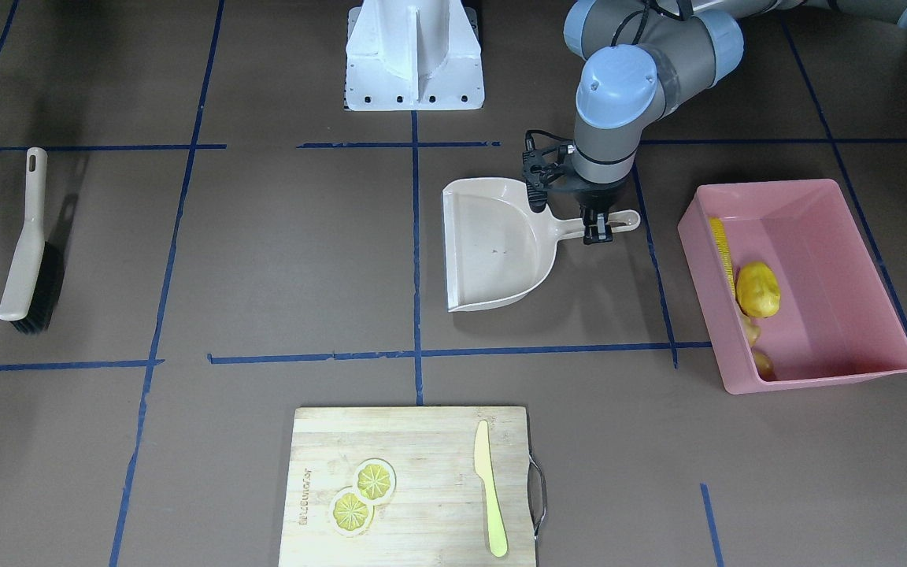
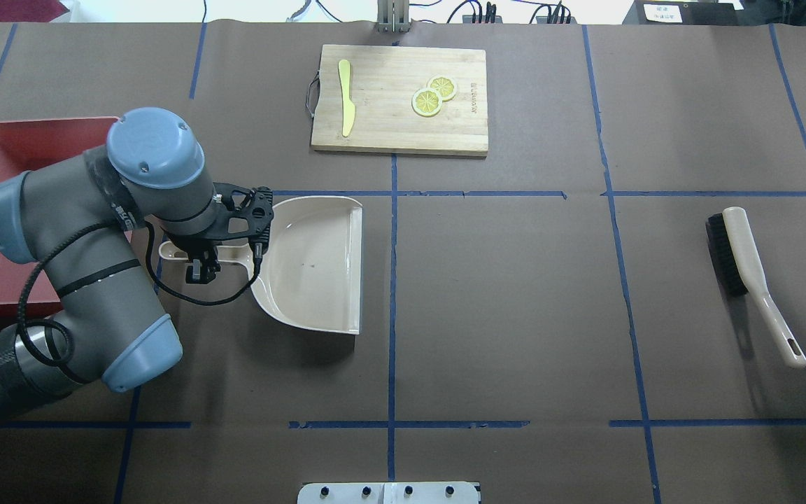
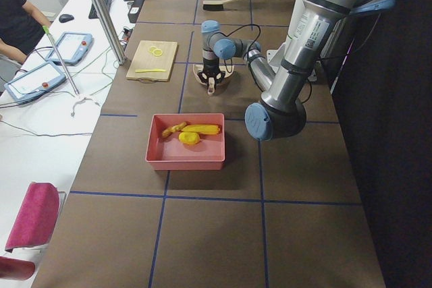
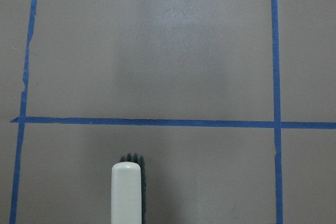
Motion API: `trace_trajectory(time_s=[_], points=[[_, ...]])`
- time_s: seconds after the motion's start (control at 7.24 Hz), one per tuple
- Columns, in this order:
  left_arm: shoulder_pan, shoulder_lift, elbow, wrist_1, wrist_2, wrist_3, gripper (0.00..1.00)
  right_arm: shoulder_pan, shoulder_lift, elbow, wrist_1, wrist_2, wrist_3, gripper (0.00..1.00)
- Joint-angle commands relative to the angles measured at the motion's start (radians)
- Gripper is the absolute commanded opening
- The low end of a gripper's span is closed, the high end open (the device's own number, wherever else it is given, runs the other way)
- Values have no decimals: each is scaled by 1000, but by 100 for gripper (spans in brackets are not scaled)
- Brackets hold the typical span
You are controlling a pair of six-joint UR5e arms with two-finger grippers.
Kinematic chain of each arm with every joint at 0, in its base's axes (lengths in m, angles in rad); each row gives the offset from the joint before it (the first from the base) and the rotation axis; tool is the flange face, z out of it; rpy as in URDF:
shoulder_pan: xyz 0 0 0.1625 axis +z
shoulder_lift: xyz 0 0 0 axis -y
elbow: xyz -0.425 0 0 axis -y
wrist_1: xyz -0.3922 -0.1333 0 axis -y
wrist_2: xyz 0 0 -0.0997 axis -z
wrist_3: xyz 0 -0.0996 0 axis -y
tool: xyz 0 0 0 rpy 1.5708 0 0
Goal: Sweep and dump trash into bin
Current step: 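Lower the dustpan onto the table with the left gripper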
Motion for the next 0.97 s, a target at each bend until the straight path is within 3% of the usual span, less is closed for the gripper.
trace_trajectory(time_s=[0.0, 0.41, 0.69, 0.83], points=[[14, -11, 17, 0, 0, -11, 2, 4, -1, -1, 0, 5, -3, 100], [22, -23, 19, 0, 2, -11, 6, 4, -1, -1, 0, 5, -3, 100], [29, -29, 22, 0, 74, -13, 6, 2, -1, -1, 0, 5, -3, 100], [29, -31, 23, 0, 74, -14, 16, 4, -1, -1, 0, 5, -3, 100]])
